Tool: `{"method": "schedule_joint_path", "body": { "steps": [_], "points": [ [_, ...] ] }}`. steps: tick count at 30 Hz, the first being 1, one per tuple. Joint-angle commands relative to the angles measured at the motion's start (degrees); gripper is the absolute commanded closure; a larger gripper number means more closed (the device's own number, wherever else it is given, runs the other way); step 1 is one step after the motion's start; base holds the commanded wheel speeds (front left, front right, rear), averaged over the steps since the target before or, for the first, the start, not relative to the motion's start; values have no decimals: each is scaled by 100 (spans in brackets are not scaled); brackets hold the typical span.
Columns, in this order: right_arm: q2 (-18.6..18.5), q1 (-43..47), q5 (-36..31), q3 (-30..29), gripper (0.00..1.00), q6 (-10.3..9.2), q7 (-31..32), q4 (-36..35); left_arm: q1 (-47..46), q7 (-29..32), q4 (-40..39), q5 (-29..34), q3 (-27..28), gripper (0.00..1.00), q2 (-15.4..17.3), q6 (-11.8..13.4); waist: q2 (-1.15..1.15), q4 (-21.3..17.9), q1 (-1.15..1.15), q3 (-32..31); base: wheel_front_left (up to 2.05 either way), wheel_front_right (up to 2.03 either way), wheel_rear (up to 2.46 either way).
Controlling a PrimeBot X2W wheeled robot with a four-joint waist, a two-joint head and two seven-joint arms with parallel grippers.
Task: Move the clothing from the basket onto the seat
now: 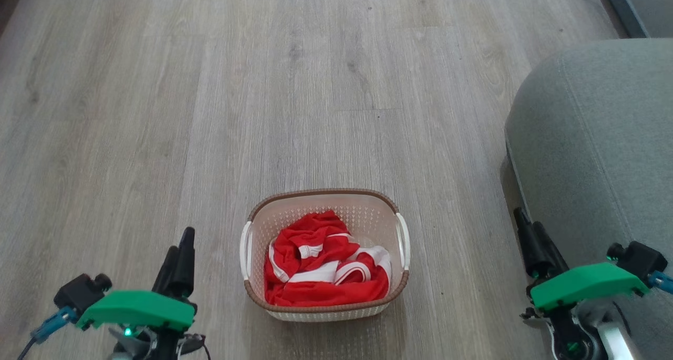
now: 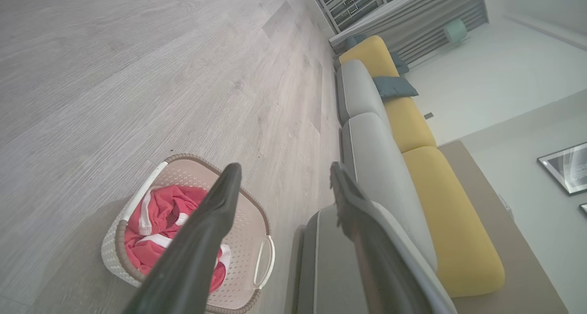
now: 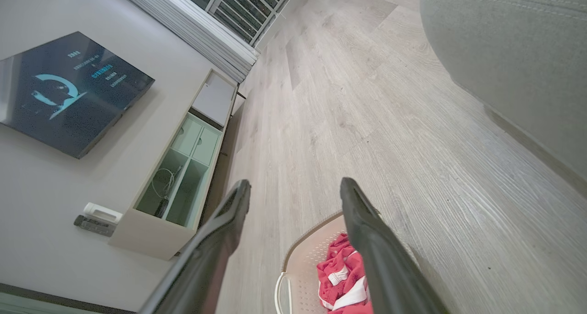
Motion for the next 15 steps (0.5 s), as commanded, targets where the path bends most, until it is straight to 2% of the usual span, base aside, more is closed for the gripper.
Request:
{"method": "schedule_joint_path", "body": {
  "steps": [1,15],
  "points": [
    [-128,-315,-204,88,0,0,-107,-168,-271,-66,-227,212,29,0,45,21,0,1,0,1,0,0,0],
    [-184,-393,-1177,251,0,-1,-343,-123,-278,-301,-302,1260,-58,0,51,86,0,-11,0,18,0,0,0]
  ]
}}
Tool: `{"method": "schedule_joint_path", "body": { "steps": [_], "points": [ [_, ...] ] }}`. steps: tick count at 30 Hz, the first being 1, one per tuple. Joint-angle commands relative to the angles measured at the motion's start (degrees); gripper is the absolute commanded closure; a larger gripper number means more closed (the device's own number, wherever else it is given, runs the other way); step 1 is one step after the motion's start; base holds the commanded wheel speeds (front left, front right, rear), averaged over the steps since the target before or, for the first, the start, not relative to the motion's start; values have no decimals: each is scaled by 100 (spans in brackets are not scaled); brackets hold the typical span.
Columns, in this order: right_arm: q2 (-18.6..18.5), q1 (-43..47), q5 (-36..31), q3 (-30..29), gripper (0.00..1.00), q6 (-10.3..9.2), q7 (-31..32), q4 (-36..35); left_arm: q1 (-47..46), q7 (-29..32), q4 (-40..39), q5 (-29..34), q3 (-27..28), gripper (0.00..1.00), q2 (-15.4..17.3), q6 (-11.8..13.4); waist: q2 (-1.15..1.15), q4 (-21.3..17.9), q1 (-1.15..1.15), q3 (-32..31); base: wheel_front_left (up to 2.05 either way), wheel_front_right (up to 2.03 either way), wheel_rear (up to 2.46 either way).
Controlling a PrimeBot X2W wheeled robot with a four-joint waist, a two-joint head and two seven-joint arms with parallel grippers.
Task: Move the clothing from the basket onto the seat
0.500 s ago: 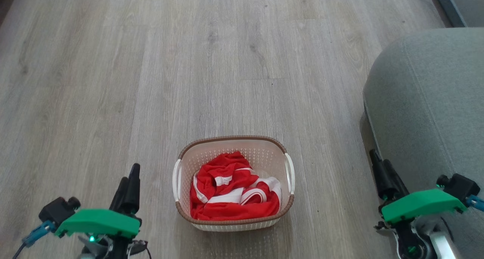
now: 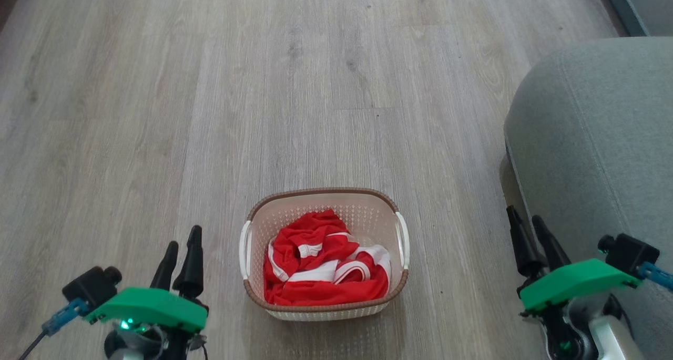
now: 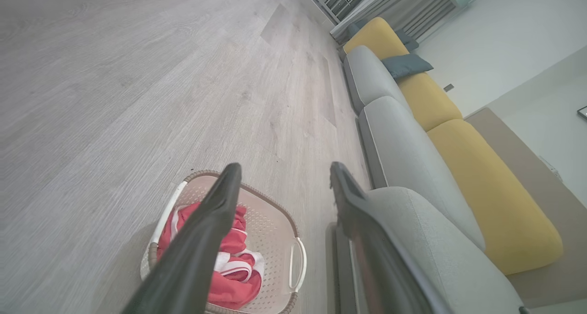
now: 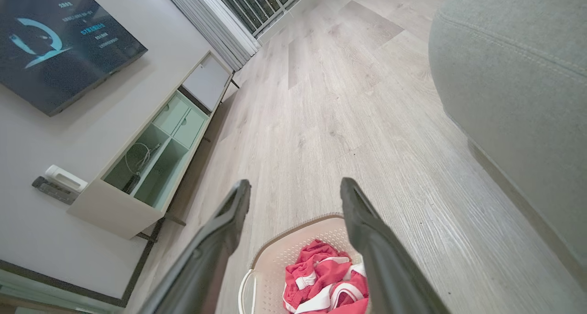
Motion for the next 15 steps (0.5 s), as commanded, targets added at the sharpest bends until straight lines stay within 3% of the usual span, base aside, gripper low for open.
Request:
{"method": "schedule_joint_path", "body": {
  "steps": [1,15],
  "points": [
    [-120,-342,-280,97,0,-1,-108,-159,-280,-94,-237,284,60,0,50,40,0,0,0,5,0,0,0],
    [-178,-389,-1174,271,0,-1,-327,-125,-272,-312,-329,1242,-20,0,55,112,0,-22,0,15,0,0,0]
  ]
}}
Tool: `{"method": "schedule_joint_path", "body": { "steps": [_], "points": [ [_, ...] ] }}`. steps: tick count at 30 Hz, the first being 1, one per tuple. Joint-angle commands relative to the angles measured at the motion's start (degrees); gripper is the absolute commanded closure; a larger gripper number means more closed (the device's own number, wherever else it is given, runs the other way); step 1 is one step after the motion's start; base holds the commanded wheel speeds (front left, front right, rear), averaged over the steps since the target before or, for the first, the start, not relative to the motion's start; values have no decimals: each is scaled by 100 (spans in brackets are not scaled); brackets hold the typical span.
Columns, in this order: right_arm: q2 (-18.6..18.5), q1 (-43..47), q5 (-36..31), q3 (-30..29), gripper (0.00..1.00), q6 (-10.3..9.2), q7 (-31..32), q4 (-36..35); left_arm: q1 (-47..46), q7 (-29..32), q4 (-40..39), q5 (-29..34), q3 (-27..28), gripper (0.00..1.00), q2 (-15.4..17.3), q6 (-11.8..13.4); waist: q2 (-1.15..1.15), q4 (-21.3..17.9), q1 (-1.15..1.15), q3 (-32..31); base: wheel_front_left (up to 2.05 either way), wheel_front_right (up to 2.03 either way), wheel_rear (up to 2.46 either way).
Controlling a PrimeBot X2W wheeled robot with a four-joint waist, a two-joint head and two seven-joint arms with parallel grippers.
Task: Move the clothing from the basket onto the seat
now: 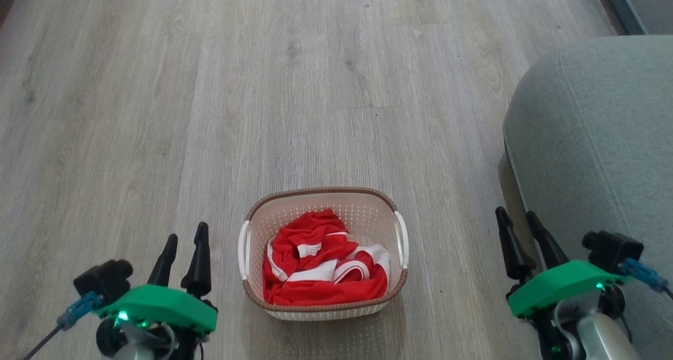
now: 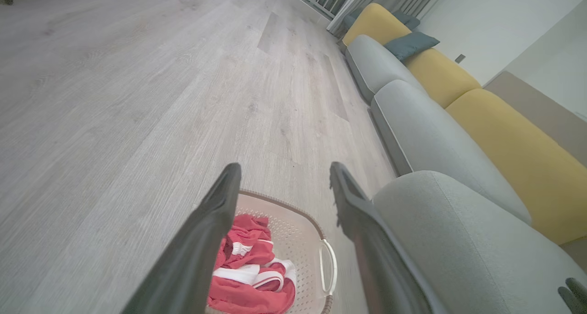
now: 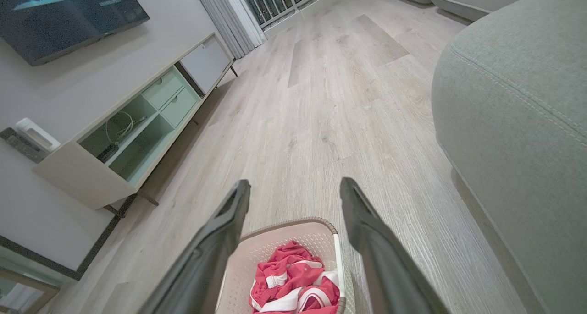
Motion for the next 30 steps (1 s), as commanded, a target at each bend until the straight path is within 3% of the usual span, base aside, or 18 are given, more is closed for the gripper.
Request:
{"method": "schedule_joint_path", "body": {
  "steps": [1,30],
  "points": [
    [-121,-330,-212,120,0,-1,-94,-151,-273,-93,-242,216,74,0,53,58,0,0,0,4,0,0,0],
    [-229,-327,-2193,453,0,-1,-601,-111,-274,-596,-434,2246,-94,0,65,259,0,-74,0,24,0,0,0]
  ]
}}
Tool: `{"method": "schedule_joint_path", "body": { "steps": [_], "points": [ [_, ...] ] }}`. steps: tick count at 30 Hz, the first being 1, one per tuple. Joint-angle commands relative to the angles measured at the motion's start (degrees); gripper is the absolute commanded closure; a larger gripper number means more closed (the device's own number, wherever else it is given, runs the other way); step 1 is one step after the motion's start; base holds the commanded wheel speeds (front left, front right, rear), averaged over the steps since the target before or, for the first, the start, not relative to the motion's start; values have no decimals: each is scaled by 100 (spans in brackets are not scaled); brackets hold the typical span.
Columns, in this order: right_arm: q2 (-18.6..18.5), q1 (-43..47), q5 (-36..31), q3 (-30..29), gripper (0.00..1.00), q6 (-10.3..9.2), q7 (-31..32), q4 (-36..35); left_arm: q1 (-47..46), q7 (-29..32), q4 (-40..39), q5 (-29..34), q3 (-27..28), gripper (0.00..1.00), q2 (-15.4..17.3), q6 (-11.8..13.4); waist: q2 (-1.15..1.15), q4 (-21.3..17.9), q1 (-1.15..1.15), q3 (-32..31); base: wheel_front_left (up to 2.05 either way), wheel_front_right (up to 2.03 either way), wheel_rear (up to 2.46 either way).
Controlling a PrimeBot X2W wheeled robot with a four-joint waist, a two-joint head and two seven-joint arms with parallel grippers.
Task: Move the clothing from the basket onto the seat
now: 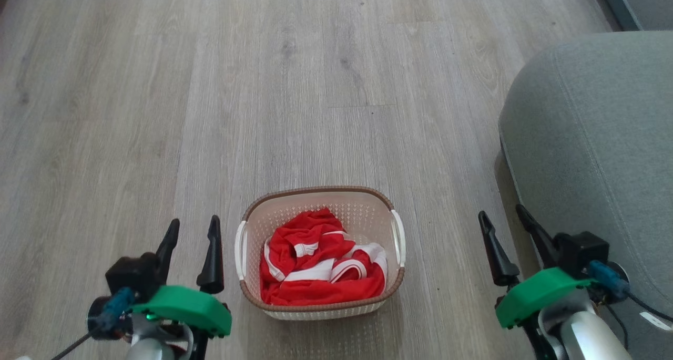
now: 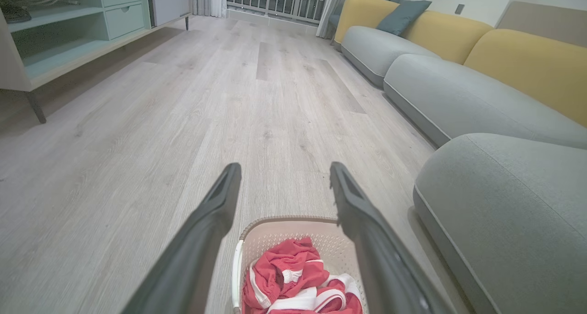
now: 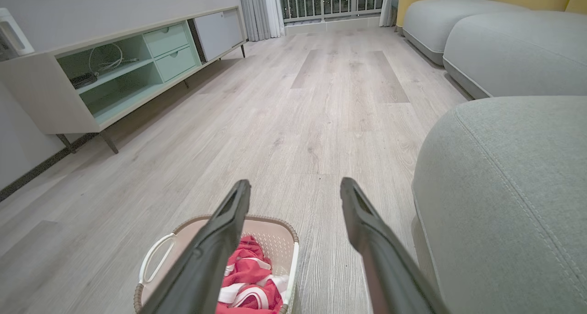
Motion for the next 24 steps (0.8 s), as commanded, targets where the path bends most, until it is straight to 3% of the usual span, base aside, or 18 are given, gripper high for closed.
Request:
{"method": "schedule_joint_path", "body": {
  "steps": [1,15,24],
  "points": [
    [-92,-276,-155,140,0,-1,-102,-168,-274,-78,-222,158,136,0,59,20,0,-2,0,0,0,0,0],
    [-166,-349,-1106,292,0,-1,-336,-190,-267,-311,-307,1051,35,0,64,103,0,-22,0,17,0,0,0],
    [-135,-351,-1073,250,0,-1,-336,-209,-274,-311,-315,1040,54,0,64,99,0,-34,0,31,0,0,0]
  ]
}}
